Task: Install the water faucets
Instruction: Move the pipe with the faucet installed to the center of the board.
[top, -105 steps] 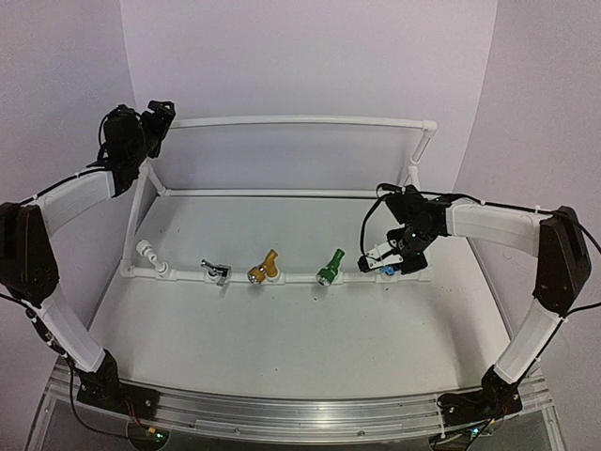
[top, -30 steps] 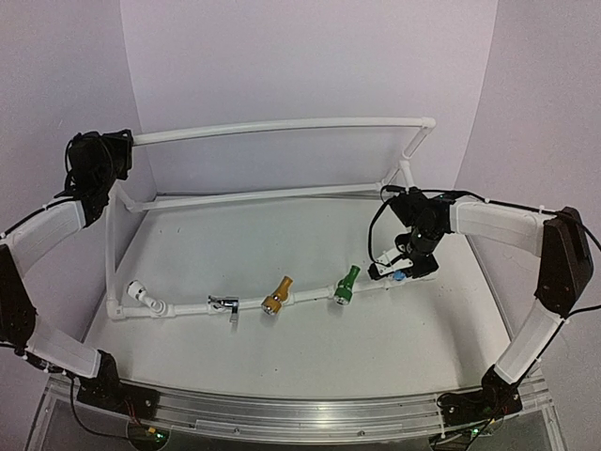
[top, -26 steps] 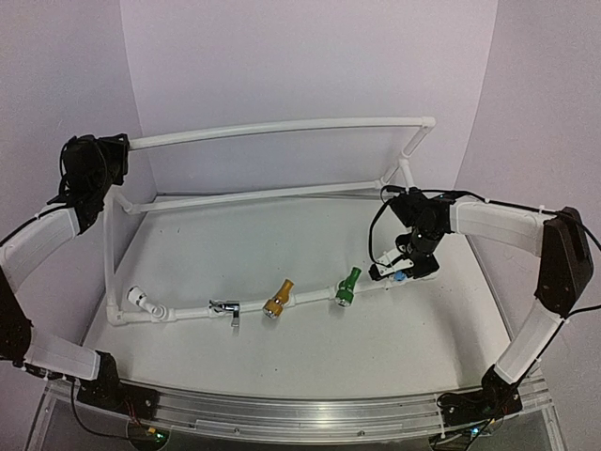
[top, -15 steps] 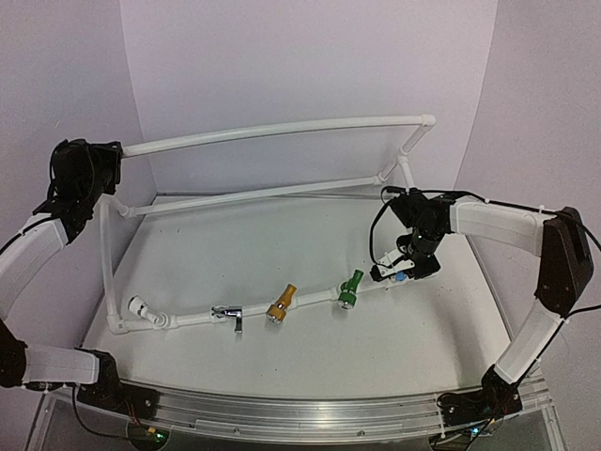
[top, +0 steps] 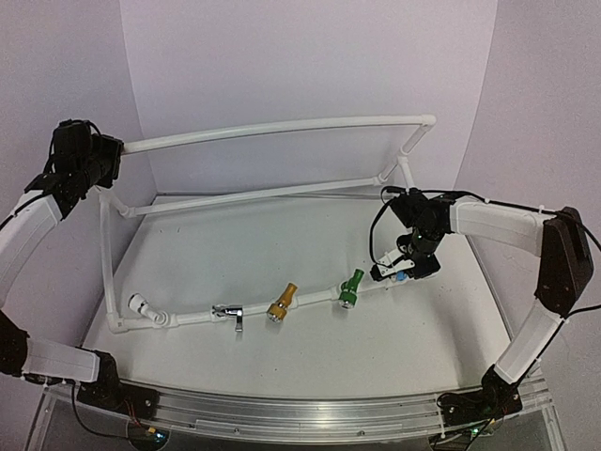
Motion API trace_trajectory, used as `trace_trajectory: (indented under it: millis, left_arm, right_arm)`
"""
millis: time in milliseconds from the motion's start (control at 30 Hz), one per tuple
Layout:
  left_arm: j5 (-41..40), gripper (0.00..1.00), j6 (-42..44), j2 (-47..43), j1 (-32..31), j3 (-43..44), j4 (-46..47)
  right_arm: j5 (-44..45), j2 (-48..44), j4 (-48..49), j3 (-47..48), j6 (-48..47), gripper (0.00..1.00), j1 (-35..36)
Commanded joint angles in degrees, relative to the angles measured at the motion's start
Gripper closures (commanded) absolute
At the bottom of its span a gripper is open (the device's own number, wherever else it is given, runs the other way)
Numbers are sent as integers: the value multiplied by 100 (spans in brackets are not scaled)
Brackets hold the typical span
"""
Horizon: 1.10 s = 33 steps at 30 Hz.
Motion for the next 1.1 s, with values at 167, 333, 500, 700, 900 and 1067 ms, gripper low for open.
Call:
trace_trajectory:
  millis: [167,333,500,700,900,1067]
  left_arm:
    - [-523,99,1110,714,54,615,-756]
    - [-650,100,748,742,-105,453,-1093]
    - [-793,100,771,323,-169,342,-1640]
    - [-565,82,973,16,-193,320,-2311]
    - [260,34,2285,299,-193,739,-2075]
    - [1814,23,3683,701,-404,1183,-2184]
  right_arm:
    - [-136,42,965,246,468,100,50]
    - [-109,-1,962,262,514,100,43]
    - [-56,-36,956,255,551,100,48]
    - [-72,-29,937,279,617,100,43]
    - [-88,-39,896,285,660,100,45]
    - [-147,-17,808,405,936,100,42]
